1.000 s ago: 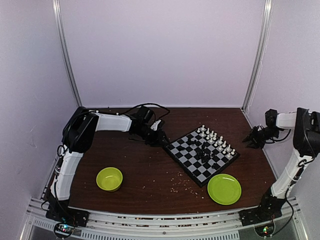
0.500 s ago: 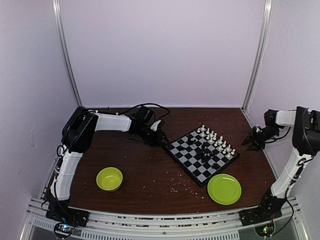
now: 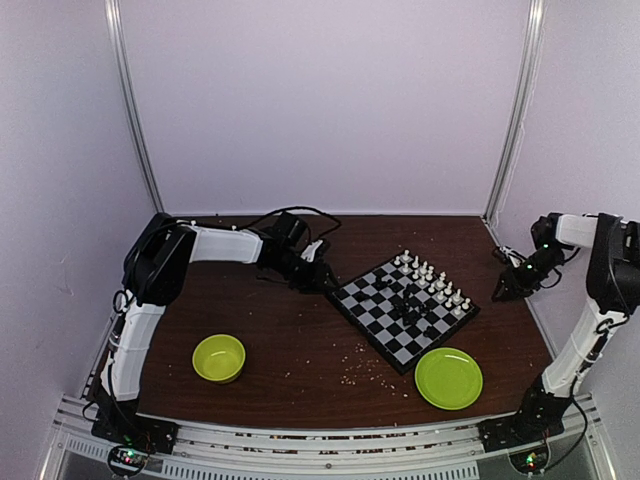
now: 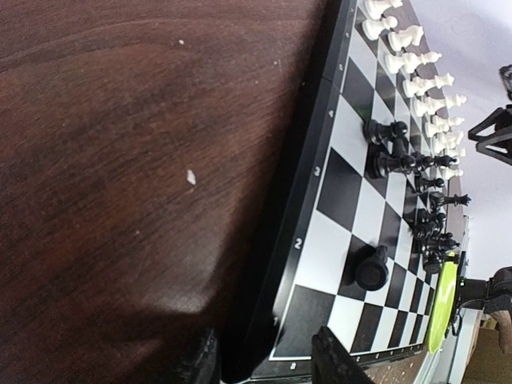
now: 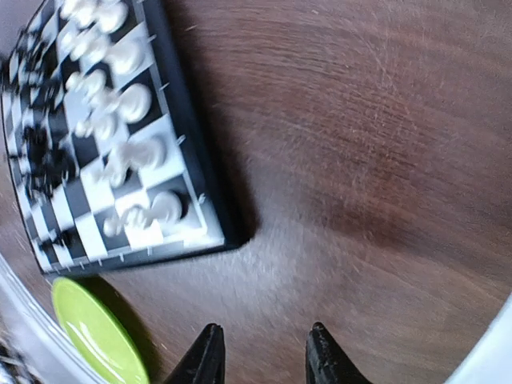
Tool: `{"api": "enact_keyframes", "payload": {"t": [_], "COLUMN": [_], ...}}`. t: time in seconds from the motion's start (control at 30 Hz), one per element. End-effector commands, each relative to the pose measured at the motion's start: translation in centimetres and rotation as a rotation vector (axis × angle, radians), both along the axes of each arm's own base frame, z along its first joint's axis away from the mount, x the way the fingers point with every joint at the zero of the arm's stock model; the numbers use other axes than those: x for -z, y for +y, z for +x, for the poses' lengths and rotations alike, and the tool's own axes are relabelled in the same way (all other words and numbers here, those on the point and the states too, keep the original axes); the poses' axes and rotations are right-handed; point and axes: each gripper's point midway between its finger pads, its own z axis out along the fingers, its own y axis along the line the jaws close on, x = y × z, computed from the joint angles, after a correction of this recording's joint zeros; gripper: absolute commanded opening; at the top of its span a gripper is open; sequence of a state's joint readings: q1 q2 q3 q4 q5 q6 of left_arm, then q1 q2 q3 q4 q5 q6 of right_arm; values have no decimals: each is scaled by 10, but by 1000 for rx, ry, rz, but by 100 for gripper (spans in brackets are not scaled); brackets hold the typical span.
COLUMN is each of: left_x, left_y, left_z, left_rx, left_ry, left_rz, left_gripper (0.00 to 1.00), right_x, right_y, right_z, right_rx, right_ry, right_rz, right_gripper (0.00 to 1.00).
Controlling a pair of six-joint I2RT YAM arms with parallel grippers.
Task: Set up the chess pieces on the board
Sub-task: Adjust the chessboard at the center of the board.
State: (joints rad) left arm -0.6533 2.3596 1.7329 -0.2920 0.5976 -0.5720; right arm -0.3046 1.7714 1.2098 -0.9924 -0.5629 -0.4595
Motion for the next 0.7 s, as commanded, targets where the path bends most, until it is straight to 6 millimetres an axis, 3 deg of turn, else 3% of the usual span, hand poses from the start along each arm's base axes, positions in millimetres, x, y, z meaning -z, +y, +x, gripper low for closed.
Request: {"api": "enact_keyframes", "payload": {"t": [0.0,0.1,0.27,0.37,0.43,0.57,0.67], "left_x": [-9,-10,-11,-10,-9,-9,-11], "left_y": [4,3,0,0,0,1,2], "left_z": [-2,0,0,0,1,1,0], "left_rx": [20,29,40,39,37,35,34], "left_ry": [-24,-37,-39,-43,-44,-41,-47], "left_rz": [0,-3,-18,-17,-15,-16,-10], "left_gripper": [41,42,42,42,42,42,42], "right_x": [-16,-28,-64,-70,-73,-61,-64], "right_y": [-10,-9,-3,10,17,18,-1], "right_z": [-23,-34,-24,-27,-20,-12,5], "right_rx": [-322,-547,-899,-1184,-1259,-1346,-1304], "right_ry": [-109,-191,-504,-675,-746,-611,-474], "right_rz": [-188,-269,-438,-489,-495,-400,-408], "right_gripper": [34,35,47,50,53,48,35]}}
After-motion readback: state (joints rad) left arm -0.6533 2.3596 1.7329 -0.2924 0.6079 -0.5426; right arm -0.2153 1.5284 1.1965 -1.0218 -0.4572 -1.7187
